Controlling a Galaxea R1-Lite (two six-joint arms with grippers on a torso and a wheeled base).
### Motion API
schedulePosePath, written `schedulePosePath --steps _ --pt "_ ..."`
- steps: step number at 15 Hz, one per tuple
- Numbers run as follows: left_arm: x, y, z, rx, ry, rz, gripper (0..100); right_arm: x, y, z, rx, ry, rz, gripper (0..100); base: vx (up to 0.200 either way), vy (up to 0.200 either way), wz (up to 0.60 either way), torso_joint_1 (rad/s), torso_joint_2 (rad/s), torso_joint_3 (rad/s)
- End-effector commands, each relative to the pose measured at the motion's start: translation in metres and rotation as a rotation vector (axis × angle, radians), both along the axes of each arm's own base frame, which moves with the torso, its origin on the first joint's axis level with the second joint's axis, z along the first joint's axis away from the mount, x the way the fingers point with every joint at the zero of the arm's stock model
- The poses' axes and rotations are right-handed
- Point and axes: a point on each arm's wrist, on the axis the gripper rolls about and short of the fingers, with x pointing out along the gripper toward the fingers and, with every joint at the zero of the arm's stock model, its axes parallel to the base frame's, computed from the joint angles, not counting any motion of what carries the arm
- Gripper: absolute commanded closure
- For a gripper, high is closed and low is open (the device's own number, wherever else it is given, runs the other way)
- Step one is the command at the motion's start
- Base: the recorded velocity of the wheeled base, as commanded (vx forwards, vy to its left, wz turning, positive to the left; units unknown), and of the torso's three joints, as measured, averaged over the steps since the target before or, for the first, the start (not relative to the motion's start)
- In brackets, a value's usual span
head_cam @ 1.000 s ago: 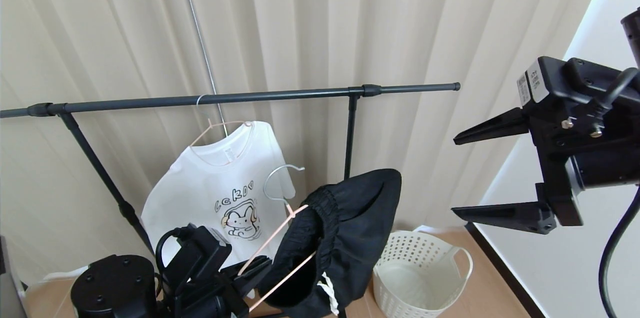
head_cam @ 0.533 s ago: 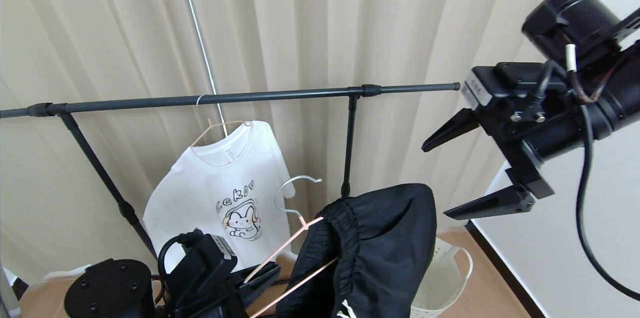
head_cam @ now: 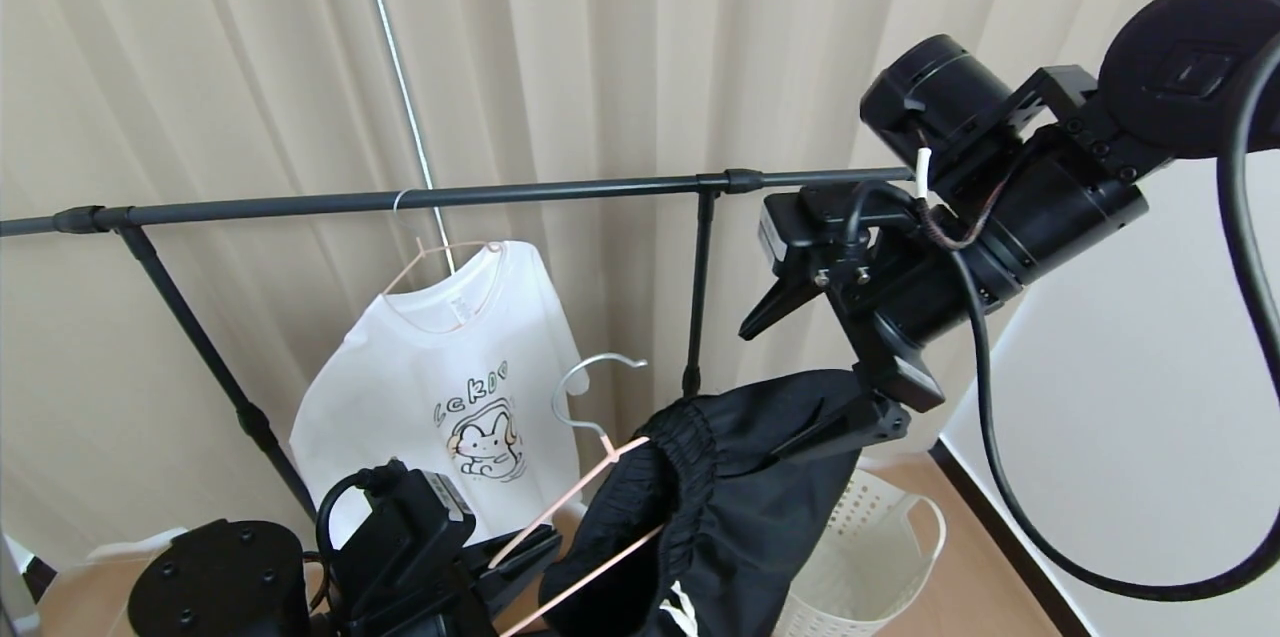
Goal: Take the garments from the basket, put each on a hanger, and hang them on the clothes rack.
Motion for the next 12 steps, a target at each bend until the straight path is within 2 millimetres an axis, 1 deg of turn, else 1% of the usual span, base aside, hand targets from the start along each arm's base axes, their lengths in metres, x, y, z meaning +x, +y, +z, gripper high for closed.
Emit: schedulePosePath --steps 1,2,3,4,5,12 --pt "0.000 0.000 0.000 0.000 0.000 0.000 100 0.007 0.011 -0.010 -0.016 0.003 0.005 0 0.000 0.000 0.00 0.000 0.00 0.000" --pt "0.000 0.000 0.000 0.000 0.000 0.000 100 0.008 0.016 -0.012 -0.019 -0.006 -0.004 0 0.000 0.000 0.00 0.000 0.00 0.000" --pt "0.000 0.000 0.000 0.000 0.000 0.000 100 0.008 0.016 -0.012 -0.018 -0.007 -0.007 0 0.000 0.000 0.00 0.000 0.00 0.000" --pt "0.000 0.000 0.000 -0.001 -0.001 0.000 100 0.005 0.027 -0.016 -0.016 0.006 -0.007 0 0.000 0.000 0.00 0.000 0.00 0.000" --pt "0.000 0.000 0.001 -0.002 -0.002 0.000 100 0.004 0.030 -0.017 -0.023 0.006 -0.001 0 0.000 0.000 0.00 0.000 0.00 0.000" --pt "-0.001 0.001 0.002 -0.006 -0.011 0.003 100 0.001 0.040 -0.023 -0.064 0.003 -0.008 0 0.000 0.000 0.00 0.000 0.00 0.000"
